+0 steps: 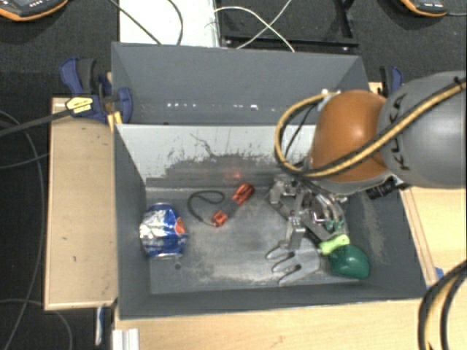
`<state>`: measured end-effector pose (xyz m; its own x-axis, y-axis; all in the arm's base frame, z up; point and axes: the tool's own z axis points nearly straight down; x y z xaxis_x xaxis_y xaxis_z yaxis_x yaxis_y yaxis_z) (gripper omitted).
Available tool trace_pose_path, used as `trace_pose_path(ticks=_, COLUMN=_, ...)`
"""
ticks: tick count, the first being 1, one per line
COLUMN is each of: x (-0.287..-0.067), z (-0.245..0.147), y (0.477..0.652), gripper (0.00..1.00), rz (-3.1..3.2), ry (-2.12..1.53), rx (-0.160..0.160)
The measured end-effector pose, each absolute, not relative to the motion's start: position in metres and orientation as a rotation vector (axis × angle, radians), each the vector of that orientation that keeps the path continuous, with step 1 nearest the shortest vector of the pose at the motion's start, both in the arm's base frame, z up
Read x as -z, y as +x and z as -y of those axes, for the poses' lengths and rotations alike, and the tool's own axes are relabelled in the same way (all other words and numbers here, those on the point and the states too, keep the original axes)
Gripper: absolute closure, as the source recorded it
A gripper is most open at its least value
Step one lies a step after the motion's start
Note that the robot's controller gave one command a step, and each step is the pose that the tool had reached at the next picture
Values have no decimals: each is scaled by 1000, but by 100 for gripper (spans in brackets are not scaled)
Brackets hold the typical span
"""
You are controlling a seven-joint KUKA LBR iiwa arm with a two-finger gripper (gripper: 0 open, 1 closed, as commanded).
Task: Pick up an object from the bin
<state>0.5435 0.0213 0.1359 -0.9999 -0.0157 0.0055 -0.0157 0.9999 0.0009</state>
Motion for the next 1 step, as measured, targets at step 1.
trace_pose_path(ticks=1, x=-141, z=-21, y=545, gripper=0, rz=3144, ry=23, rx=2)
